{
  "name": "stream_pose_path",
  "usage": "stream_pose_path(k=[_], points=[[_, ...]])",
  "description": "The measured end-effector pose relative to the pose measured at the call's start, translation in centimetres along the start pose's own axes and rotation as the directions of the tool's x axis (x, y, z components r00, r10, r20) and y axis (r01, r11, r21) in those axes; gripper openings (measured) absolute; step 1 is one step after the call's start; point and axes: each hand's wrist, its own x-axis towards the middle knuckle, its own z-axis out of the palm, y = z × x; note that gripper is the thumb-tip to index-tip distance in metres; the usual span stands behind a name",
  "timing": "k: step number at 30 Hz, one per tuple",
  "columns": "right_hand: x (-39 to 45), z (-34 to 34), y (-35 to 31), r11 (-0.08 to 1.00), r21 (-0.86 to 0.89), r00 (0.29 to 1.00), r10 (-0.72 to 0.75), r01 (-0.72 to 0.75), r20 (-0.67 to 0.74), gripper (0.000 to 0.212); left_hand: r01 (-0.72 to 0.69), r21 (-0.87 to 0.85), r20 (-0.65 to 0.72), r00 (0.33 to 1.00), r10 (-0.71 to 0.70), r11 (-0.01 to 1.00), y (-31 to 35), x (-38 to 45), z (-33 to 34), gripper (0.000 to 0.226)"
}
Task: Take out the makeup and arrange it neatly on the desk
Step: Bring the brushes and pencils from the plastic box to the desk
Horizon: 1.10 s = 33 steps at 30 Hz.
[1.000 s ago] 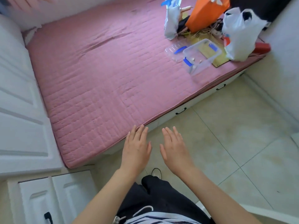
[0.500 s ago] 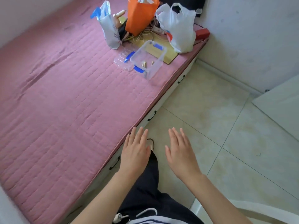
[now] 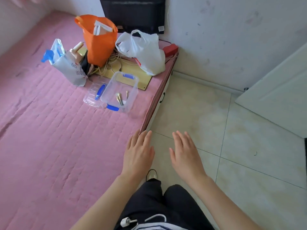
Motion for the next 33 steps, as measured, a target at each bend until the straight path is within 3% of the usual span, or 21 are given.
stream_pose_path(k=[6,11,24,33], points=[[5.2,-1.9,2.7,0.999,0.020,0.999,0.049,-0.048,-0.005,0.057,-0.029,0.006,-0.035,0.999,0.029,1.000,1.5,6.8,0.5,0.047],[9.8,-3.3,6.1,1.000,-0.016,0.999,-0.014,0.015,0.048,0.056,0.027,0.018,-0.040,0.999,-0.026,0.999,3.5,11.3,1.7,0.048],[23.0,-10.4,16.5,0.950,-0.117,0.944,-0.262,0.289,0.199,0.056,0.358,-0.076,-0.035,0.932,-0.361,0.931,12.3,21.5,3.6,0.051],[30.9,-11.2,15.1,0.887,-0.113,0.873,-0.408,0.448,0.267,0.057,0.534,-0.116,-0.062,0.838,-0.542,0.838,11.2,24.9,2.9,0.048]])
